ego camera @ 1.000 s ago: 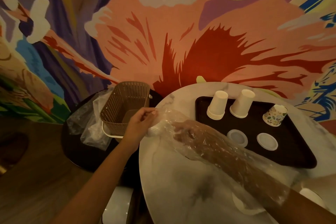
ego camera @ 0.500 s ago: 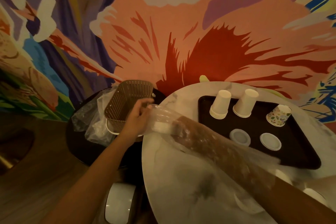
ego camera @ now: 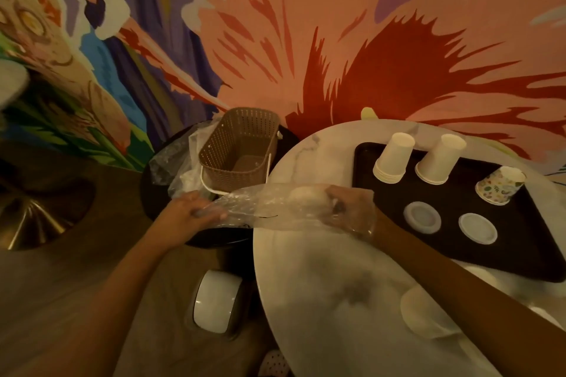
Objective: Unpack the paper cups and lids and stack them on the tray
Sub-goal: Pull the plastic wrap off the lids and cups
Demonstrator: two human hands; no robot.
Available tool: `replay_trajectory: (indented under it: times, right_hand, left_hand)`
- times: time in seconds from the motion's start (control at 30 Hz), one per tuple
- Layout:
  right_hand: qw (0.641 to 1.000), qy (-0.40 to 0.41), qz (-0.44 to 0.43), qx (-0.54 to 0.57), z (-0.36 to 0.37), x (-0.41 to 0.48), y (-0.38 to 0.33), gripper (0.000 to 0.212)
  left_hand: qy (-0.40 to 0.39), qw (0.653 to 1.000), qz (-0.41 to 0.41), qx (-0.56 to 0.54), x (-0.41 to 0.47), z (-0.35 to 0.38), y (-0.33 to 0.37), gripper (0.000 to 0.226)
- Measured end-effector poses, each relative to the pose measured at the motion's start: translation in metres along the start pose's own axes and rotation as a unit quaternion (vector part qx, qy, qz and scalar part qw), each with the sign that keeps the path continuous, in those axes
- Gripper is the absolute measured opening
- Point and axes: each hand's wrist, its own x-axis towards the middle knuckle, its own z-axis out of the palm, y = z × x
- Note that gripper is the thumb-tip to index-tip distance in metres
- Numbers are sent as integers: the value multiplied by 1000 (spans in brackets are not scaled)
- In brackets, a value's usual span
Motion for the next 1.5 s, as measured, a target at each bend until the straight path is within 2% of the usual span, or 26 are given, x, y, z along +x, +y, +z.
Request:
replay_trajectory:
  times: [0.07, 0.2, 0.37, 0.63, 0.73, 0.93, 1.07, 1.17, 1.2, 1.27, 1.33, 1.37, 1.43, 1.5]
  right_hand:
    - [1000, -6, -10, 2, 0, -9, 3, 48]
    - [997, 34, -31, -63, -5, -19, 10, 46]
    - [972, 57, -20, -229, 0, -30, 24, 40]
    - [929, 45, -47, -364, 51, -24, 51, 39]
    - [929, 17, -30, -368, 67, -29, 66, 42]
    - [955, -34, 1, -294, 83, -41, 81, 53]
    - [974, 21, 12, -226, 80, -40, 68, 47]
    - [987, 107, -13, -119, 71, -35, 40, 40]
    - [991, 112, -27, -67, 68, -32, 29, 41]
    - [997, 31, -28, 65, 66, -26, 3, 55]
    - [976, -100, 8, 191, 71, -20, -25, 79]
    - [963, -136, 16, 230, 73, -15, -39, 85]
    - [940, -132, 15, 313, 75, 1, -66, 74]
    - [914, -73, 28, 398, 71, 26, -91, 45]
  left_hand:
    - [15, 1000, -22, 12, -16, 2, -11, 8]
    - [60, 995, -73, 13, -52, 6, -32, 2]
    - [72, 987, -140, 3, -89, 15, -54, 15]
    - [100, 985, -143, 0, -112, 37, -51, 11]
    - [107, 984, -144, -7, -122, 41, -48, 9]
    - [115, 982, -143, -50, -130, 46, -42, 10]
    - [97, 977, -152, -116, -132, 46, -37, 8]
    - [75, 968, -160, -181, -131, 45, -34, 19]
    - [78, 967, -152, -190, -130, 44, -32, 14]
    - [80, 968, -135, -194, -125, 40, -29, 3]
    - [77, 971, -119, -194, -115, 36, -27, 8]
    - [74, 971, -115, -194, -107, 32, -26, 8]
    - [70, 975, -94, -189, -89, 23, -23, 10]
    - [74, 980, -58, -176, -69, 11, -22, 10]
